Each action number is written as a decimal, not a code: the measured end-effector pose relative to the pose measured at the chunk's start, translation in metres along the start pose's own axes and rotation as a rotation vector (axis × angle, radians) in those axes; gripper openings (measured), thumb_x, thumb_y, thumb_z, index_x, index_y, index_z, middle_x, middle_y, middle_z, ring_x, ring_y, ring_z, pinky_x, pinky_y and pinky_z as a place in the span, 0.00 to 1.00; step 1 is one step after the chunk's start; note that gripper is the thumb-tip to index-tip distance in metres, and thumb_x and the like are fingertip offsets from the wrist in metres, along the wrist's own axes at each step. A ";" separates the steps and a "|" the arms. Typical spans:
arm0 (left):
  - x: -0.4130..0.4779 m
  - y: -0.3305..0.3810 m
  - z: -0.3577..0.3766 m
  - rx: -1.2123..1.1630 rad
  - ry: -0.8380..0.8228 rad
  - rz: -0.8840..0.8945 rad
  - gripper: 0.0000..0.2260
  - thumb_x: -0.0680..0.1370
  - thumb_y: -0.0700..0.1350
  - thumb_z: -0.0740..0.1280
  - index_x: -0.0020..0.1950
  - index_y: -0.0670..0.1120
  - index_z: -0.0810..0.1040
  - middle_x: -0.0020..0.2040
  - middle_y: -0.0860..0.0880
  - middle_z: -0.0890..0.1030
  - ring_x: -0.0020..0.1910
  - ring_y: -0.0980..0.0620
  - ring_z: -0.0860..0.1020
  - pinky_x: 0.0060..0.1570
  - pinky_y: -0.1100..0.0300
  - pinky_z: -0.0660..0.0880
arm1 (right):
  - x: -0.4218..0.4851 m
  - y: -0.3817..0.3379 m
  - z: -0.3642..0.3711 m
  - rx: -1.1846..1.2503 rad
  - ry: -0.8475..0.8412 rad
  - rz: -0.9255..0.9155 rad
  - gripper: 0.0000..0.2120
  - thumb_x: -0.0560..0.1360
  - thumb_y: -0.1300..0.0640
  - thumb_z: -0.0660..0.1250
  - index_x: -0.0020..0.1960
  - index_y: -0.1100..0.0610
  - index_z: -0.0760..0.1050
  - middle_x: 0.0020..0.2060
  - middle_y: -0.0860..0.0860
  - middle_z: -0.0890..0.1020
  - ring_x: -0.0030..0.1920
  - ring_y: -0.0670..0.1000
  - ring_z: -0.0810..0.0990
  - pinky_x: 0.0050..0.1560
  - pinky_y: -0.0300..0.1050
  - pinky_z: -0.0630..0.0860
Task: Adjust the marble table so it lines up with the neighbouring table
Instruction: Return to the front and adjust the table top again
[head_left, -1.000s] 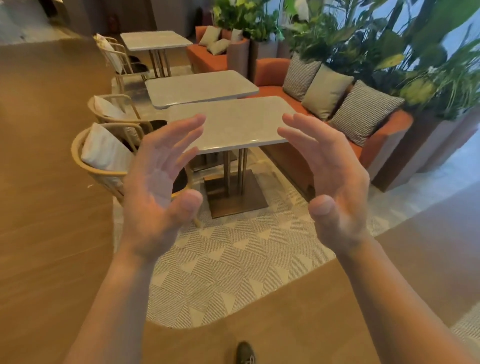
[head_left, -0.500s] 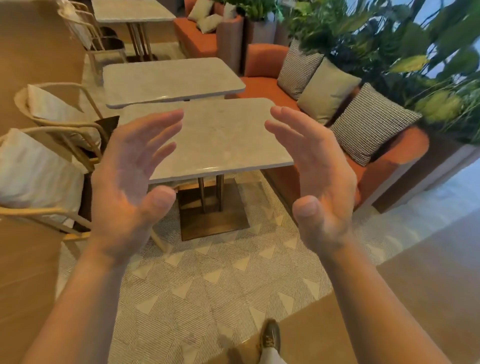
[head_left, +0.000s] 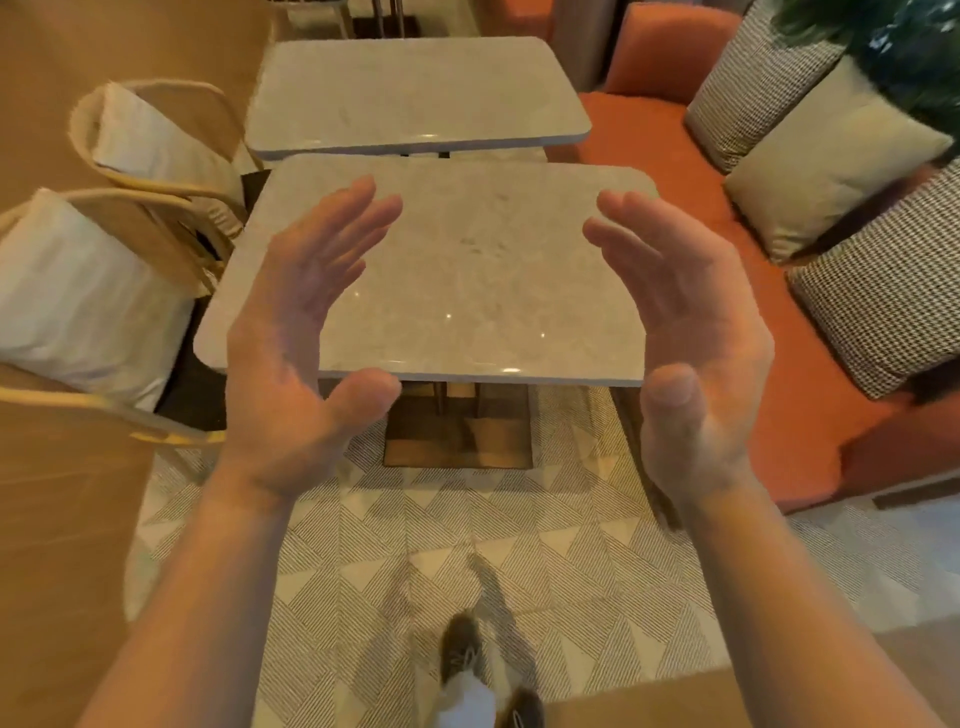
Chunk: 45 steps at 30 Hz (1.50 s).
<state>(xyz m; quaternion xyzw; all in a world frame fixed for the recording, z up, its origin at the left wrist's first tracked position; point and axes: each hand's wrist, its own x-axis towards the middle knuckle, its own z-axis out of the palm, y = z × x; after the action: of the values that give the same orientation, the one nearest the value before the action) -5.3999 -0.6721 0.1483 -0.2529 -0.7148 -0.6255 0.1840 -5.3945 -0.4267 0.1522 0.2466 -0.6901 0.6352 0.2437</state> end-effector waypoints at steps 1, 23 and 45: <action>0.005 -0.021 0.002 0.039 -0.001 -0.028 0.37 0.75 0.75 0.68 0.80 0.62 0.68 0.79 0.53 0.75 0.81 0.44 0.72 0.79 0.46 0.68 | 0.002 0.022 0.000 -0.024 0.017 0.051 0.39 0.80 0.30 0.66 0.76 0.60 0.69 0.71 0.56 0.78 0.73 0.59 0.80 0.74 0.53 0.76; -0.017 -0.356 0.044 -0.619 1.042 -1.178 0.29 0.79 0.59 0.75 0.76 0.50 0.74 0.65 0.48 0.86 0.63 0.47 0.86 0.64 0.43 0.83 | -0.038 0.348 0.024 0.723 1.051 1.345 0.26 0.80 0.48 0.76 0.73 0.56 0.78 0.65 0.56 0.87 0.65 0.57 0.87 0.69 0.57 0.83; 0.036 -0.411 0.091 -0.396 1.528 -1.089 0.22 0.75 0.61 0.79 0.60 0.49 0.79 0.57 0.51 0.86 0.54 0.47 0.88 0.56 0.43 0.87 | -0.009 0.411 -0.003 0.720 1.072 1.223 0.24 0.79 0.50 0.78 0.72 0.55 0.79 0.61 0.54 0.89 0.60 0.55 0.89 0.56 0.55 0.89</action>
<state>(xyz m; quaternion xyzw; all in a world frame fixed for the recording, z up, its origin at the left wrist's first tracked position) -5.6673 -0.6139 -0.1732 0.5637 -0.3024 -0.7307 0.2383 -5.6546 -0.3943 -0.1649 -0.4341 -0.2523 0.8627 0.0598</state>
